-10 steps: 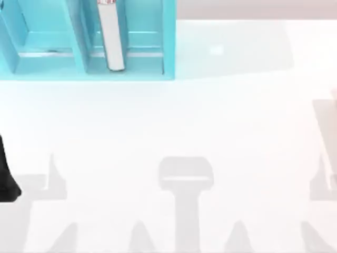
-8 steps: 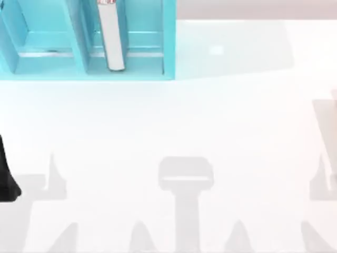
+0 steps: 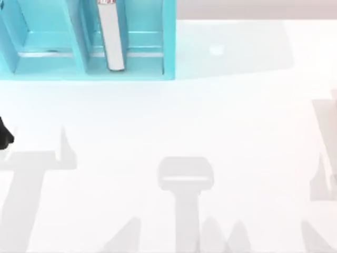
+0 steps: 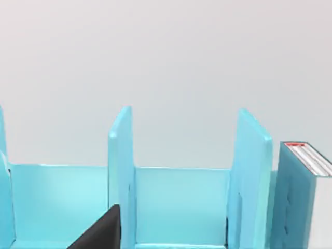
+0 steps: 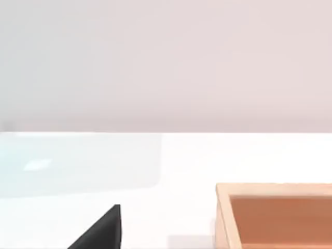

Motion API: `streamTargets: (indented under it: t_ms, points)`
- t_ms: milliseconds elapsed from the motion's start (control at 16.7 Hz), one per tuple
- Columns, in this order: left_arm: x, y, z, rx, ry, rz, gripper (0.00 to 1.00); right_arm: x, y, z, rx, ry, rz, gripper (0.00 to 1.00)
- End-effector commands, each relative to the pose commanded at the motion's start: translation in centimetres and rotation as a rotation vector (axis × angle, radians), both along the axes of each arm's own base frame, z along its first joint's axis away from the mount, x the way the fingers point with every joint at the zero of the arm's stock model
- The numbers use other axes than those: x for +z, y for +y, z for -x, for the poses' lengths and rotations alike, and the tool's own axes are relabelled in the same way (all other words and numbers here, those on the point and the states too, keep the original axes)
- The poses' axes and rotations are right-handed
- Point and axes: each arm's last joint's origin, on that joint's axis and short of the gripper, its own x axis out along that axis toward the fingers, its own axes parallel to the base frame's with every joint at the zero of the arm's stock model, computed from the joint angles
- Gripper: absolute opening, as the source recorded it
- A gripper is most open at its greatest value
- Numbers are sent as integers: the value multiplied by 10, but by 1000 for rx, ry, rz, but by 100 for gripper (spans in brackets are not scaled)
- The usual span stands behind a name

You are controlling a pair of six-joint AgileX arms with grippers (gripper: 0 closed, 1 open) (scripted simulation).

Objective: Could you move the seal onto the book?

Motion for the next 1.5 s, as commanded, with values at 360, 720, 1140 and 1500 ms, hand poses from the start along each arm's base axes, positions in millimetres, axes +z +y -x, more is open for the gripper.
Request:
streamTargets:
  t_ms: [360, 720, 1140, 1500]
  points:
    - [16, -36, -92, -21, 71, 13, 100, 0, 0, 0, 0, 0, 0, 100]
    - [-56, -97, -185, -34, 186, -11, 100, 0, 0, 0, 0, 0, 0, 100]
    - [-134, -139, -218, -40, 250, -34, 100, 0, 0, 0, 0, 0, 0, 100]
    - [-138, -139, -219, -38, 255, -36, 100, 0, 0, 0, 0, 0, 0, 100]
